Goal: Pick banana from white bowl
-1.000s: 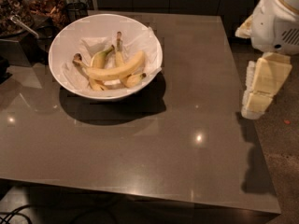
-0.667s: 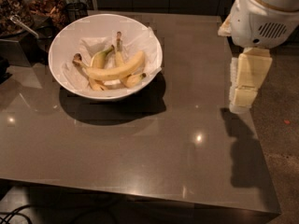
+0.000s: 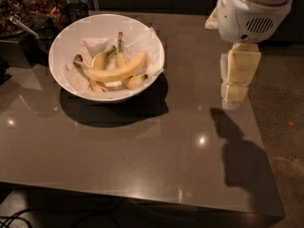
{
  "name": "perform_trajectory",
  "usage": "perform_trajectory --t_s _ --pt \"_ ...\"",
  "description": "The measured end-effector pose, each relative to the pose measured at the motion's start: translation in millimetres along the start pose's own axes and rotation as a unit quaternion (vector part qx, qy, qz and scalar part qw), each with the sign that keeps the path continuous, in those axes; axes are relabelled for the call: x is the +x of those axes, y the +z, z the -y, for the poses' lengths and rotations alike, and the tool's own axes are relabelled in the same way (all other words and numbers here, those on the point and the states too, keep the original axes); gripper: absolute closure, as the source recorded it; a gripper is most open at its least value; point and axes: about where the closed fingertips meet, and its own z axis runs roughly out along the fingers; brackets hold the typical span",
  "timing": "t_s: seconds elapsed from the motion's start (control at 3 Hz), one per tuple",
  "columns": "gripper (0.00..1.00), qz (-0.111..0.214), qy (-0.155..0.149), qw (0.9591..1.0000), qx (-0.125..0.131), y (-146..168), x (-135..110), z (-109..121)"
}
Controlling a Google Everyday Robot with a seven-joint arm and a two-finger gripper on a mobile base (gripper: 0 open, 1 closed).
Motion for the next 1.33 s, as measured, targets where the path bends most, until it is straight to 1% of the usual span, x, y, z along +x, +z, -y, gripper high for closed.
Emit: perform_trajectory --t_s 0.33,0.67,1.0,1.33 --pt "0.00 0.052 -0.029 0.9982 -0.010 1 -41 18" --pt "0.00 0.087 -0.051 0.9947 -0.021 -3 -89 45" --pt "0.00 0.111 -0.061 0.9914 -0.031 5 -135 74" --pt "0.04 0.120 -0.058 0.9897 -0.054 26 -167 86"
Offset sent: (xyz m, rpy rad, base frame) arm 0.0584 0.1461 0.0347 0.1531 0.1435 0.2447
